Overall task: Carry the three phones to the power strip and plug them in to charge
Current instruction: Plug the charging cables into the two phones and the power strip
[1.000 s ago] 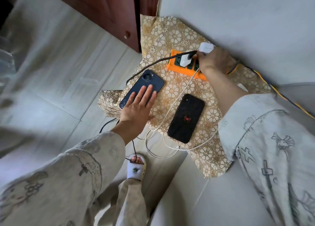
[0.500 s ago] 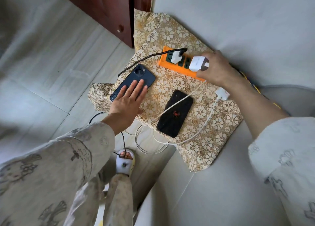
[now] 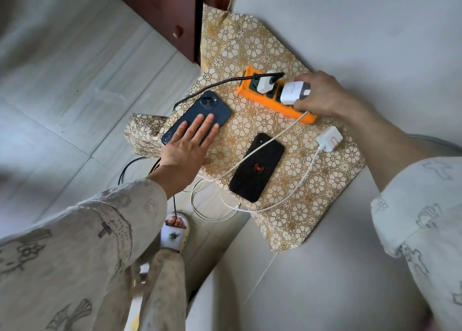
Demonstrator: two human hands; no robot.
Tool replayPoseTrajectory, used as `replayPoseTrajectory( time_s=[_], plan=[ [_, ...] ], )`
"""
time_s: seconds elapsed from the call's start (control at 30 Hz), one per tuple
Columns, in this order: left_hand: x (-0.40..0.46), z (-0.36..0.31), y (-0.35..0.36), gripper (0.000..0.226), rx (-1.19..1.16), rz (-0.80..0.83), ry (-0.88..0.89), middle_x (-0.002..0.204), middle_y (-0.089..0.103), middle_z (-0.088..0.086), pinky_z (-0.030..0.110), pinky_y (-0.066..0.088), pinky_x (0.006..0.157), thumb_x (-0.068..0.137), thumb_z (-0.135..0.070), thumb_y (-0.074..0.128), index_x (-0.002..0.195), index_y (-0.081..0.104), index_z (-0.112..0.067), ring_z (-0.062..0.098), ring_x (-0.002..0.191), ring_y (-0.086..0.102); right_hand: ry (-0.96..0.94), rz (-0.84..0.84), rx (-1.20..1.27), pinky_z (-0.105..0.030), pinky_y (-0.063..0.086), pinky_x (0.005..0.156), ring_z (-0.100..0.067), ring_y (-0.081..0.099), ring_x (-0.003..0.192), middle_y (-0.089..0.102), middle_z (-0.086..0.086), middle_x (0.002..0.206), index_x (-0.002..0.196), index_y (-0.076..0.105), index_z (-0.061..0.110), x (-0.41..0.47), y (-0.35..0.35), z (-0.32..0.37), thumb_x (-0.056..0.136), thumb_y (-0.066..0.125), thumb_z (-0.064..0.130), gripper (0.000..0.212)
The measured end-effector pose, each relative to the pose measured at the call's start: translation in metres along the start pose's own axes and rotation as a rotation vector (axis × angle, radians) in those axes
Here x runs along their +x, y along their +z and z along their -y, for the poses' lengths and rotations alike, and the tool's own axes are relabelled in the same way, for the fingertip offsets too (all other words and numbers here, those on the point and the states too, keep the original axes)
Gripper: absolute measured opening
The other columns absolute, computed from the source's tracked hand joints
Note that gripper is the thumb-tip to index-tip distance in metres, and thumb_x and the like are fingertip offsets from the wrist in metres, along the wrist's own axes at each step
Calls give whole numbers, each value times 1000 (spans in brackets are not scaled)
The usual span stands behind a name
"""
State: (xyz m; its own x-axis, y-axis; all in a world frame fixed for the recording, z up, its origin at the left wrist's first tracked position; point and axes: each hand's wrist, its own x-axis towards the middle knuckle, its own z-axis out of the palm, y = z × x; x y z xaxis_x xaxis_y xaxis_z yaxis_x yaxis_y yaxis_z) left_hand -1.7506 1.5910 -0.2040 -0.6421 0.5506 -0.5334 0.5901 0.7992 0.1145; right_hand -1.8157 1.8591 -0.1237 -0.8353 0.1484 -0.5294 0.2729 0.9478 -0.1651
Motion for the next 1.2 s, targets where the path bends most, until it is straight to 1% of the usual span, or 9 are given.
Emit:
replayPoseTrajectory(
  time_s=[0.1,0.17,0.23,0.4,0.67,0.87,0.93,1.03,1.2],
  plan=[
    [0,0,-1,77,0,4,-6,137,-41,-2,35,-11,114,96,-37,32,139,-28,-17,19,140,-24,15,15,-36,-31,39,82,-32,48,109,42,-19,129,129,49,8,4,1,5,72,68,13,60],
    [0,-1,-1,77,1,10,-11,139,-41,-2,35,-12,113,96,-37,32,138,-29,-18,19,140,-24,-7,-22,-54,-35,38,93,-35,43,120,42,-21,132,131,44,6,3,4,8,76,65,13,60],
    [0,-1,-1,77,-3,11,-15,137,-42,-2,35,-13,112,96,-37,33,138,-29,-18,19,140,-24,-2,-87,-22,-38,38,96,-34,42,122,47,-19,132,132,44,7,-1,6,8,77,64,13,58],
    [0,-1,1,78,-7,-1,-18,136,-42,-2,35,-13,112,96,-37,32,132,-34,-19,19,140,-25,-39,-135,-53,-37,37,96,-33,43,122,52,-20,128,131,46,11,-8,7,3,79,68,22,58],
    [0,-3,2,79,-9,-12,-26,137,-41,-1,36,-13,113,96,-38,33,129,-36,-18,20,140,-24,-71,-59,-135,-48,44,95,-38,48,118,54,-21,128,130,42,8,-5,6,14,85,60,21,50],
    [0,-3,4,79,-27,-43,-14,138,-39,0,36,-10,113,96,-38,34,130,-34,-17,20,142,-20,-82,-67,-176,-49,46,93,-38,49,116,53,-21,128,129,42,5,-9,8,17,87,56,15,45],
    [0,-3,5,79,-28,-45,-14,138,-39,0,36,-10,113,96,-37,34,129,-34,-17,20,142,-19,-91,-78,-188,-47,47,90,-37,50,115,54,-20,126,127,43,5,-8,8,18,87,56,15,44],
    [1,-3,5,80,-37,-38,-23,138,-39,-1,35,-9,113,95,-37,36,130,-33,-18,20,142,-19,-118,-105,-207,-37,44,79,-37,54,108,57,-23,120,125,45,1,-8,12,21,87,56,11,41],
    [2,-4,5,78,-43,-29,-23,137,-38,-1,36,-10,114,96,-37,35,137,-28,-16,20,142,-19,-130,-102,-175,-42,47,85,-38,56,106,58,-24,118,125,46,1,-7,13,21,85,59,11,42]
  ],
)
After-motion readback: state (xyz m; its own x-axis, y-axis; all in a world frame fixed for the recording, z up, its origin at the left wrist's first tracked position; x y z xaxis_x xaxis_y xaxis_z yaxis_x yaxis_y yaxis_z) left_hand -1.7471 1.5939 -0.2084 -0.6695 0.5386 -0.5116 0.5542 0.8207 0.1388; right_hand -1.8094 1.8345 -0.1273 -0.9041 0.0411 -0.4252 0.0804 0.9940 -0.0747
